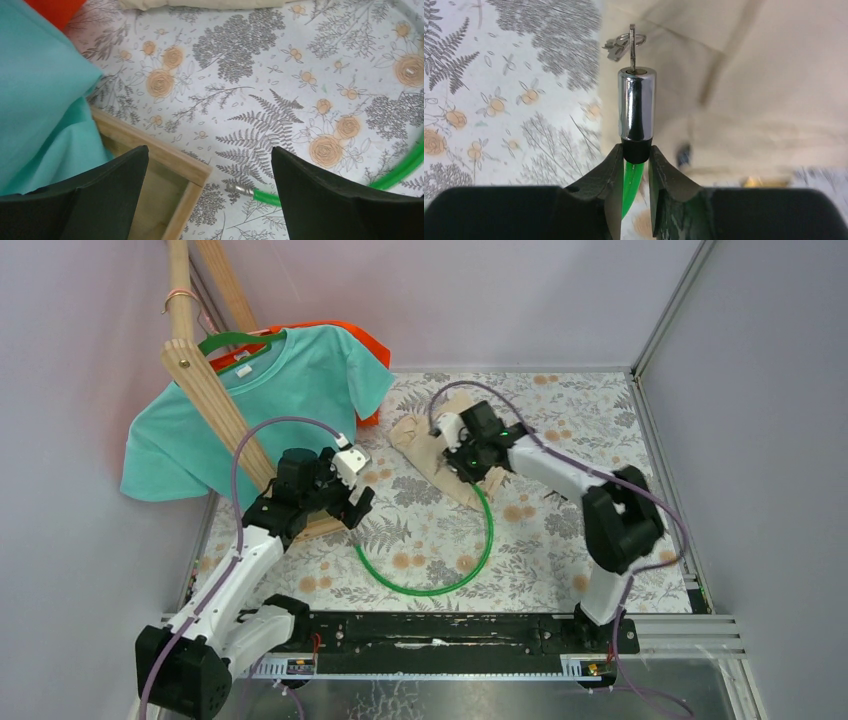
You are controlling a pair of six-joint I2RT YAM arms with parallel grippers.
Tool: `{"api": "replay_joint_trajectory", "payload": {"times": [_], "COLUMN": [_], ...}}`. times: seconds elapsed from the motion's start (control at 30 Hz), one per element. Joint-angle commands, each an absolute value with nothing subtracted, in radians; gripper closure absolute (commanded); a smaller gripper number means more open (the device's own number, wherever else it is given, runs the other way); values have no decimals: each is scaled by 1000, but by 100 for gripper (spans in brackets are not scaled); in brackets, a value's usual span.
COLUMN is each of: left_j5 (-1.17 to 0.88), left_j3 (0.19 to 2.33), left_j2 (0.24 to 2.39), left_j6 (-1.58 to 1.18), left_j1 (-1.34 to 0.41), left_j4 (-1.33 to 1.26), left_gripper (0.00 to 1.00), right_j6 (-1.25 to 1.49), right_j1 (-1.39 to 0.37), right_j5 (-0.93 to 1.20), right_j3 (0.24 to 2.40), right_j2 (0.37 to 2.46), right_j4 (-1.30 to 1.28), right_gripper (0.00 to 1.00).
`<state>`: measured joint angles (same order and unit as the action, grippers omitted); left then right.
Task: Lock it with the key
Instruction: Pick up the lock from the center of the board, then lock the lock.
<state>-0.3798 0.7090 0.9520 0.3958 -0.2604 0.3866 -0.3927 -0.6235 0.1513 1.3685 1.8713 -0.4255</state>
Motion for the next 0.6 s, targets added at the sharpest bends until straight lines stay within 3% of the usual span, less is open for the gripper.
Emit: {"api": "replay_joint_trajectory", "payload": {"times": [0.0,0.27,0.57], "left_j5": [-351,-262,-342], "left_j3": [756,831,993], "left_j2": [974,1171,1487], "left_j6": [389,232,-12], "left_j1": [-313,-426,-480], "left_j4": [417,410,376], "left_gripper": [0,0,1], "right_j6": [-299,-142,-69], "right_j1": [-525,-312,-290], "right_j5": [118,13,7], "right_j3": [1298,1112,984], "right_j2": [1658,1419,1345], "right_j4": [-467,-366,-254], "right_gripper": [100,100,100]}}
